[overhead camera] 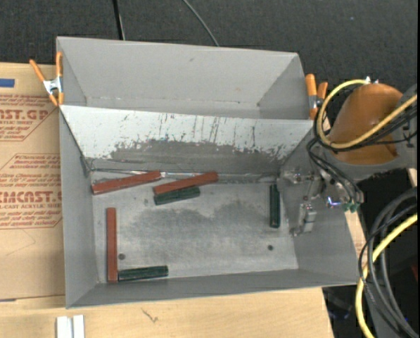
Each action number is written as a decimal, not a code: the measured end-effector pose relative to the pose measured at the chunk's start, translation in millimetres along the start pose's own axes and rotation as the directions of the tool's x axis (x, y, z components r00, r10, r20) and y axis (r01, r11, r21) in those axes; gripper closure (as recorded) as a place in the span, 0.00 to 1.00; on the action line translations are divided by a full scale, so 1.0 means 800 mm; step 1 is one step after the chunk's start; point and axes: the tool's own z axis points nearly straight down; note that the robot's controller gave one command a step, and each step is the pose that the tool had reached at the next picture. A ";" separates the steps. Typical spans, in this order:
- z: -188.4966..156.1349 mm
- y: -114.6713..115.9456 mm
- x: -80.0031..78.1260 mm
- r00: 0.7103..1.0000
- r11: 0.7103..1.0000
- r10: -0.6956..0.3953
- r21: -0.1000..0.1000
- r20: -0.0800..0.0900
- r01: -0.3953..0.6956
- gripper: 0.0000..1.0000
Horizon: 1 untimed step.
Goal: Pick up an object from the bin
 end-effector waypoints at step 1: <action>0.038 0.003 -0.035 0.943 0.943 -0.331 -0.002 0.002 0.331 0.00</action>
Offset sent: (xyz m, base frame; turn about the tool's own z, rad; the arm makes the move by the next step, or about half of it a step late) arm 0.0311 0.0108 -0.0323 -0.4423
